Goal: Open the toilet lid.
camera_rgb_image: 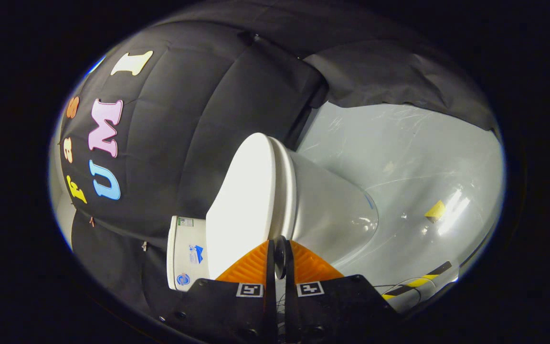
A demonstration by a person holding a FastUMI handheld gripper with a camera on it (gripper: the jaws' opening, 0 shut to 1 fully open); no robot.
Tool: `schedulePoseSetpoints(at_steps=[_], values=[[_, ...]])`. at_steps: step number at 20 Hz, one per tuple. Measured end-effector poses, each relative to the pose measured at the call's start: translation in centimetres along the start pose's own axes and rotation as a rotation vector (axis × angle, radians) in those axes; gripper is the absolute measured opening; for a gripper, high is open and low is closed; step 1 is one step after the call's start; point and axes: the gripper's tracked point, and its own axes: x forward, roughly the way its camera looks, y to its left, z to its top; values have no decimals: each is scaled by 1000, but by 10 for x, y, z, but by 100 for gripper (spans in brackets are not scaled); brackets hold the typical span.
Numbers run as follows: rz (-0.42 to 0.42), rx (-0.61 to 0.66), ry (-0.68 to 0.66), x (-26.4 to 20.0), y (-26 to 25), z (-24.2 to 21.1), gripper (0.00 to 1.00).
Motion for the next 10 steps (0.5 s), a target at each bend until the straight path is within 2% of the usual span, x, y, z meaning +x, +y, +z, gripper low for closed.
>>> schedulePoseSetpoints(at_steps=[7, 10], values=[[-16, -98, -69, -27, 47, 5, 8], [-49, -125, -109, -35, 63, 5, 8]])
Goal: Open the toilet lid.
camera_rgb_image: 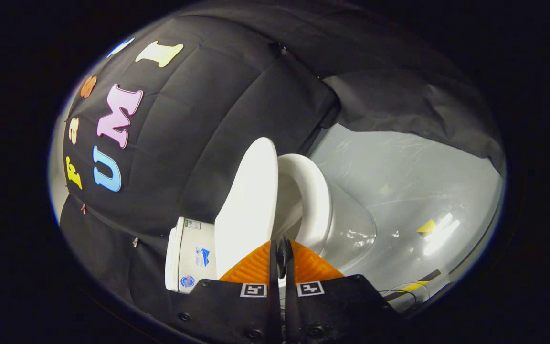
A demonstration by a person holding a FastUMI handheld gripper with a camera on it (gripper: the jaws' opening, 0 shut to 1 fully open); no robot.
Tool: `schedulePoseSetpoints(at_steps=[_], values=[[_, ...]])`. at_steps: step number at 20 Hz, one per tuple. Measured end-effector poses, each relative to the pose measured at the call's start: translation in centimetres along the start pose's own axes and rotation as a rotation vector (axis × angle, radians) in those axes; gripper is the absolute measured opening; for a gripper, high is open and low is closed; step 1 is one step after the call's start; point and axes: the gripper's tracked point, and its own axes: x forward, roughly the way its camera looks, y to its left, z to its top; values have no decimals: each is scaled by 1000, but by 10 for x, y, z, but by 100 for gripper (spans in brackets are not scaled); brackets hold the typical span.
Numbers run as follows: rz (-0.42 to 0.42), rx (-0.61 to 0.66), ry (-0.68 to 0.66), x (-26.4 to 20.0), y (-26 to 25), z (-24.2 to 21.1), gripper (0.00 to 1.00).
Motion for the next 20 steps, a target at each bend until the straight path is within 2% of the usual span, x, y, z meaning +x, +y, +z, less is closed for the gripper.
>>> schedulePoseSetpoints(at_steps=[4, 12, 17, 20], values=[[-53, -122, -38, -15, 36, 5, 8], [-94, -357, -125, -51, 136, 4, 8], [-192, -519, -172, -61, 179, -6, 8], [-208, -561, -187, -69, 204, -13, 8]])
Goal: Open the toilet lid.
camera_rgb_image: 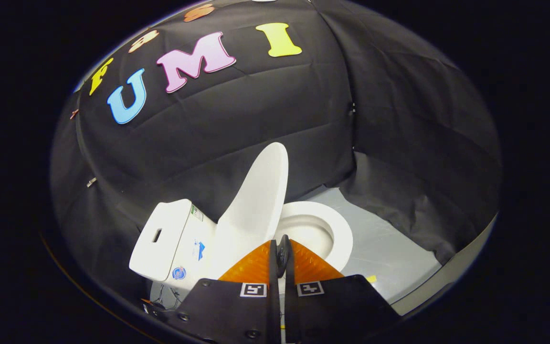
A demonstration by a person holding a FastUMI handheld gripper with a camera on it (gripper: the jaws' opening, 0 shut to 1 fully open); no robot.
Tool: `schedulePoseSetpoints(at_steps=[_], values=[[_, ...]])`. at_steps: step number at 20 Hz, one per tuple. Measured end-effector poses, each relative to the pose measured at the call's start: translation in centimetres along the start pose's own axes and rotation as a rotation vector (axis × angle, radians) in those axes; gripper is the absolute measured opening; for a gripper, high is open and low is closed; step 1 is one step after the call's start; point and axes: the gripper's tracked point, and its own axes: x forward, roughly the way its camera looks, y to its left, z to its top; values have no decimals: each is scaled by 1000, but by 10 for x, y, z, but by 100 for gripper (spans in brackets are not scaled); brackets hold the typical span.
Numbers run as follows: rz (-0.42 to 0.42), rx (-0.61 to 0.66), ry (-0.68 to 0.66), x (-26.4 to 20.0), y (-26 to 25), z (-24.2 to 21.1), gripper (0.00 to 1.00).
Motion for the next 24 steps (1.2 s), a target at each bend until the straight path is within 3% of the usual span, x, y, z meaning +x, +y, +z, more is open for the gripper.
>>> schedulePoseSetpoints(at_steps=[13, 24], values=[[38, -143, -115, -40, 140, 23, 9], [109, -294, -160, -60, 274, -5, 14]])
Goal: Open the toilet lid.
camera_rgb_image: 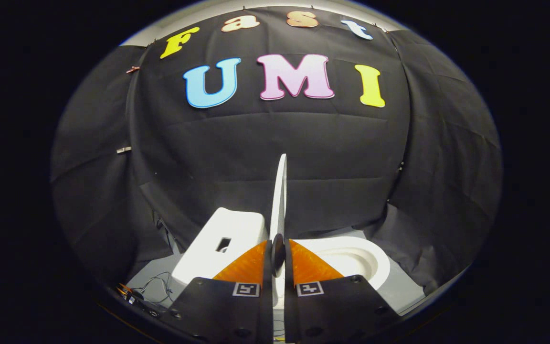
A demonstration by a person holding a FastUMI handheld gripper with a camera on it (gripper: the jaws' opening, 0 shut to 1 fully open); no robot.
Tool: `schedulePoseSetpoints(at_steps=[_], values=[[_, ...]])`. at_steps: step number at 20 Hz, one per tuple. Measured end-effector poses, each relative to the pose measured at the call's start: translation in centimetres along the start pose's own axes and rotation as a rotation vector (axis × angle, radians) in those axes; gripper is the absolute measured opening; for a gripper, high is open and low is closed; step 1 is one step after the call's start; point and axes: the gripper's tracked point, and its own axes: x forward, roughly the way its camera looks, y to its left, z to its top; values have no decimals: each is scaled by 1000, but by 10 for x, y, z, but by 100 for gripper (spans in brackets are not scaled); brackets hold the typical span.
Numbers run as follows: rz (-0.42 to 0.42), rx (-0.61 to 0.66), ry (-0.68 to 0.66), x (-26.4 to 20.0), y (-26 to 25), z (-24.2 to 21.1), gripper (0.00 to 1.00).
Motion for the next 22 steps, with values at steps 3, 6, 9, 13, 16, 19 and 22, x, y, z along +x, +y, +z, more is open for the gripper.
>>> schedulePoseSetpoints(at_steps=[3, 6, 9, 13, 16, 19, 22], values=[[27, -49, 2, 2, 33, -2, 14], [45, -110, 0, 3, 62, -9, 14], [61, -157, 5, 7, 88, -15, 14], [41, -224, -6, 11, 110, -19, 14], [31, -260, -7, 10, 115, -22, 14], [-1, -271, -16, 11, 106, -17, 13], [30, -263, 4, 9, 108, -21, 22]])
